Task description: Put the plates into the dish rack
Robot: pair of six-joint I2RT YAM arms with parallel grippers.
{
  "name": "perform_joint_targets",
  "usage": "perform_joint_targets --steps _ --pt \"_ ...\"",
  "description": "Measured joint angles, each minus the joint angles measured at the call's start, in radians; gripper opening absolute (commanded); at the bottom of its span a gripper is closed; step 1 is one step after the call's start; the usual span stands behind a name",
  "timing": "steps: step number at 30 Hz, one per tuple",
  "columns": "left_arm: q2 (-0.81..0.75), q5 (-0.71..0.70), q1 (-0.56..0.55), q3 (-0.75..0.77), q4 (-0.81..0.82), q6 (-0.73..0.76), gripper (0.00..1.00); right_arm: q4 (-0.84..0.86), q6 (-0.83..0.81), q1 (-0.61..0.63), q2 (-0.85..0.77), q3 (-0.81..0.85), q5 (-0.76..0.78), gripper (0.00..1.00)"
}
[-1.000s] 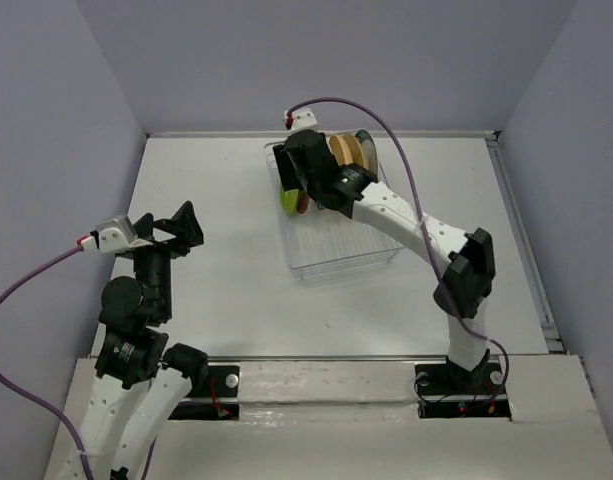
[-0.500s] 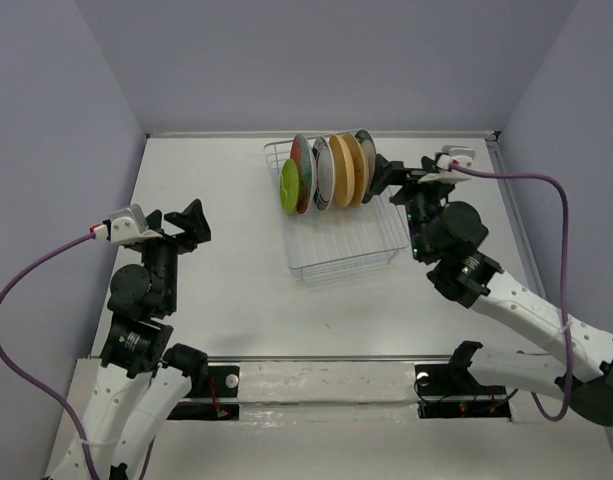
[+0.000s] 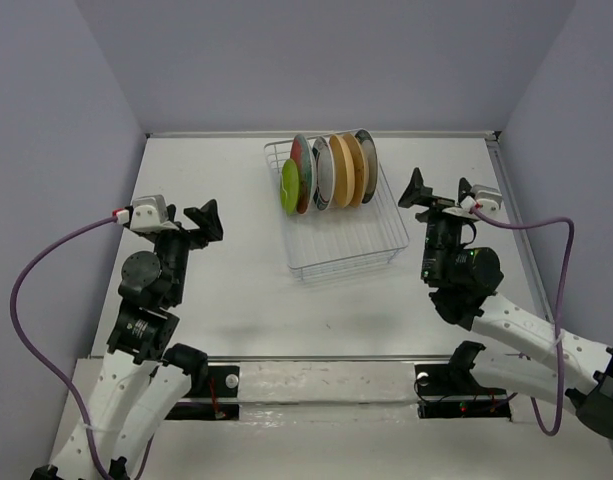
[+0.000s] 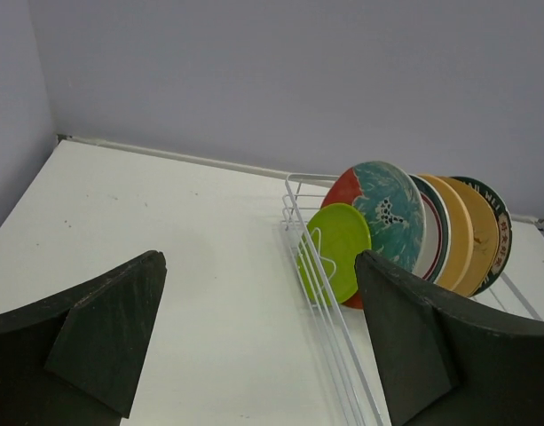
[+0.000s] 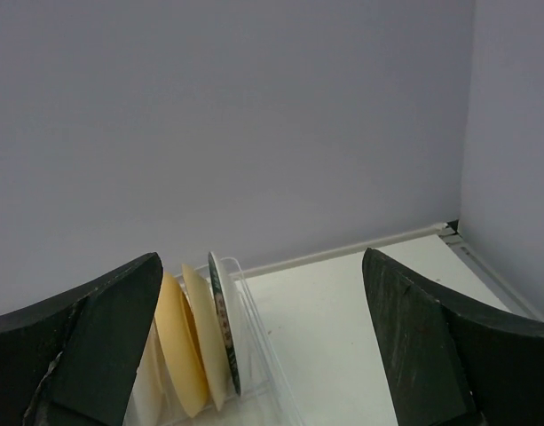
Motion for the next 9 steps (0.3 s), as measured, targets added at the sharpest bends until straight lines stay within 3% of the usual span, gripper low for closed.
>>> perform_joint_targets --steps 9 --pt "-0.064 0.064 0.001 -0.023 0.037 0.016 0.99 0.221 -0.15 0.0 -0.006 -0.01 0.031 1.0"
